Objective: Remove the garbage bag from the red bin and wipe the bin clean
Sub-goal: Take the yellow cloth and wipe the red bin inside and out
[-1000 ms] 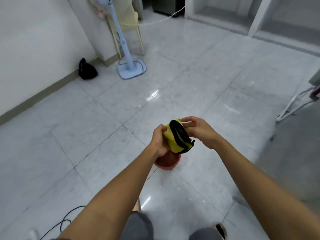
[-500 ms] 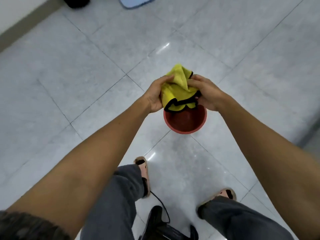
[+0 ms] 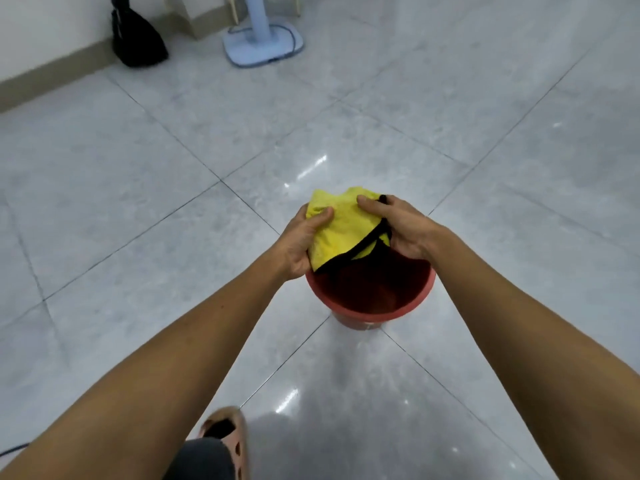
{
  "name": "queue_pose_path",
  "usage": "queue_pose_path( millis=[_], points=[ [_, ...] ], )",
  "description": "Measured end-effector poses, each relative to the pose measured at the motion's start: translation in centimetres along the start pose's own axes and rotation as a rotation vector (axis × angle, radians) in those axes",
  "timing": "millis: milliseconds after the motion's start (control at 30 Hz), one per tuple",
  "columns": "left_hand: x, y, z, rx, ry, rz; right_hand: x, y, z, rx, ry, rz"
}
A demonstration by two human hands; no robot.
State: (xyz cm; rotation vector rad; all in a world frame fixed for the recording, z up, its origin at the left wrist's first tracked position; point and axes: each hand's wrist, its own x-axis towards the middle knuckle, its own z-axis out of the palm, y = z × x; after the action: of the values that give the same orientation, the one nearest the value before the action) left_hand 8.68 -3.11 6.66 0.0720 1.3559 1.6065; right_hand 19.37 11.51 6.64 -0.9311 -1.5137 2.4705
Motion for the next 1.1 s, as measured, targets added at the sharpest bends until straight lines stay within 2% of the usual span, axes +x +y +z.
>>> queue_pose_path(
  millis=[133, 333, 467, 633, 700, 800, 867, 933, 1000, 1100],
  points=[
    [0.1, -0.6, 0.2, 0.047, -0.004, 0.015, 0.2, 0.9, -0.6, 0.004, 0.174, -0.095],
    [-1.5, -0.3, 0.9, -0.051, -0.104, -0.08, -2.4, -0.1, -0.9, -0.115, 0.175, -0.059],
    [-3.4, -0.3, 2.0, 0.034, 0.039, 0.106, -5.6, -1.0, -0.3, -0.151, 0.162, -0.143],
    [-8.5, 1.5, 4.1, 0.243, 0.033, 0.241, -11.1, -2.3, 1.8, -0.355, 0.361, -0.406],
    [-10.5, 2.3, 4.8, 0.297, 0.017, 0.302, -13.0, -3.2, 2.7, -0.367, 0.397, -0.49],
    [-13.3, 3.1, 5.0, 0.322, -0.104, 0.349, -16.0, -4.5, 3.6, -0.287, 0.22, -0.42],
    [-14.7, 3.5, 4.6, 0.38, -0.176, 0.382, -18.1, -4.7, 3.6, -0.366, 0.034, -0.293],
    [-15.9, 3.7, 4.2, 0.423, -0.233, 0.4, -19.7, -4.3, 3.6, -0.474, -0.072, -0.215],
    [-16.8, 3.6, 3.9, 0.55, -0.248, 0.426, -20.7, -3.8, 3.9, -0.564, -0.069, -0.195],
    [-17.4, 3.1, 3.6, 1.051, -0.125, 0.529, -21.5, -2.9, 4.4, -0.816, 0.049, -0.214]
  ],
)
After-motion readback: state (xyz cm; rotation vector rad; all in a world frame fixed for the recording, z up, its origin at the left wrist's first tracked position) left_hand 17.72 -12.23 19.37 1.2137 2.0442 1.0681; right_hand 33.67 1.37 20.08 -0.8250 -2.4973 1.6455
